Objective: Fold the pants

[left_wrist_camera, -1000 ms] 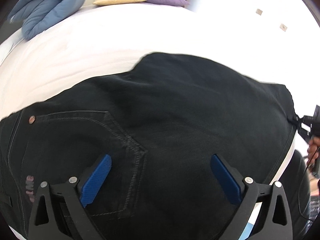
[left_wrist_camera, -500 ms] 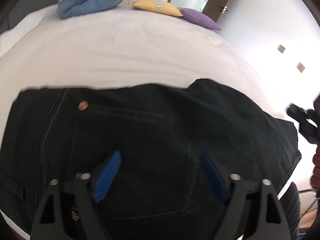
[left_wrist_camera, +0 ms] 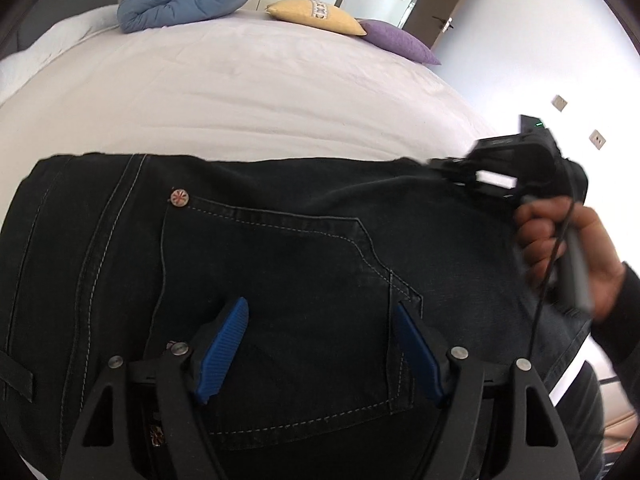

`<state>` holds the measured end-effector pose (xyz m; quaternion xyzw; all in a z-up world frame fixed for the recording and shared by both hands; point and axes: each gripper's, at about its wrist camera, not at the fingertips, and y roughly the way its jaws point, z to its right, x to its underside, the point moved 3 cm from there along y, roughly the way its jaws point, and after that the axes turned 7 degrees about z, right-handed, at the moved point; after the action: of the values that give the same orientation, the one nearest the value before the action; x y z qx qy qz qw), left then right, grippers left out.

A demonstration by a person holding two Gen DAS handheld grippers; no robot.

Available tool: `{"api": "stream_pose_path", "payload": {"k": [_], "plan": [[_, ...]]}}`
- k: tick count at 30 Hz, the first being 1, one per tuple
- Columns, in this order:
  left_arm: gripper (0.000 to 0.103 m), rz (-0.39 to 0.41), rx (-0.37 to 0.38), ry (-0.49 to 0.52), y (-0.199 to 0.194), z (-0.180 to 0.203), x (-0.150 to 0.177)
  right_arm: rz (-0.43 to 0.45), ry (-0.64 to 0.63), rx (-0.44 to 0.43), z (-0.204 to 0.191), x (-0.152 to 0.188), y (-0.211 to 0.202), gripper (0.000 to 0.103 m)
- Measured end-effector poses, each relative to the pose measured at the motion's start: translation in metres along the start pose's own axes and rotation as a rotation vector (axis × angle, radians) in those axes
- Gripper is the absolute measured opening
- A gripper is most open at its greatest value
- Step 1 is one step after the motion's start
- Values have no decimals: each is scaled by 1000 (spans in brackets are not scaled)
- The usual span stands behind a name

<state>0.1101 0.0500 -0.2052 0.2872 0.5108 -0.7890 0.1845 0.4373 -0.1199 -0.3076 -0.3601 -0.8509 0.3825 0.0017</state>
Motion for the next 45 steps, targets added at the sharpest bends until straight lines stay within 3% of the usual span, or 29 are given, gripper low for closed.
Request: {"api": "stream_pose_path", "payload": {"k": [2, 3, 5, 7, 8, 9, 10, 11, 15, 21, 24, 26, 28, 30, 33, 37, 39, 40, 41, 42, 43, 45], "plan": [[76, 7, -8, 3, 2, 3, 0, 17, 9, -6, 1, -5, -23, 6], [76, 13, -12, -4, 2, 2, 0, 24, -16, -52, -1, -5, -49, 6], [77, 17, -21, -9, 2, 3, 1, -16, -84, -112, -12, 18, -68, 6], [78, 9, -35, 21, 4, 11, 7, -69, -114, -89, -6, 53, -77, 6], [78, 6, -39, 33, 5, 12, 6, -80, -93, -44, 15, 69, -81, 0], [78, 4, -40, 41, 6, 13, 3, -70, -47, -41, 36, 74, -89, 0], [78, 0, -40, 52, 5, 14, 4, -39, 39, -112, 54, 79, -94, 0], [78, -6, -43, 60, 5, 14, 4, 23, 105, -130, 77, 83, -116, 0], [79, -18, -62, 74, 4, 17, 3, 203, 190, -20, 134, 100, -189, 0], [79, -32, -87, 92, 8, 26, 0, 444, 371, 124, 224, 94, -305, 0], [79, -51, -102, 90, 8, 29, -4, 547, 447, 191, 251, 95, -346, 0], [79, -56, -114, 74, 5, 32, -8, 579, 460, 246, 247, 92, -365, 0], [79, -30, -90, 43, -5, 41, -14, 626, 386, 304, 223, 91, -371, 6], [79, 5, -55, 35, -12, 56, -19, 629, 309, 215, 195, 79, -369, 6], [79, 8, 5, 34, -6, 81, -26, 489, 222, -13, 152, 57, -327, 6], [79, -31, 99, 49, 28, 120, -34, 296, 145, -136, 110, 44, -234, 6], [79, -79, 113, 48, 49, 127, -31, 227, 172, -123, 122, 37, -195, 6], [78, -114, 106, 35, 64, 125, -28, 215, 187, -92, 135, 34, -183, 0], [78, -108, 108, 31, 68, 123, -27, 225, 203, -62, 153, 28, -173, 0], [77, -89, 112, 38, 67, 121, -27, 251, 241, -115, 167, 25, -173, 0], [73, -90, 113, 46, 65, 120, -26, 288, 248, -108, 175, 18, -181, 0], [61, -82, 113, 70, 61, 114, -25, 366, 223, -17, 190, 5, -199, 0]]}}
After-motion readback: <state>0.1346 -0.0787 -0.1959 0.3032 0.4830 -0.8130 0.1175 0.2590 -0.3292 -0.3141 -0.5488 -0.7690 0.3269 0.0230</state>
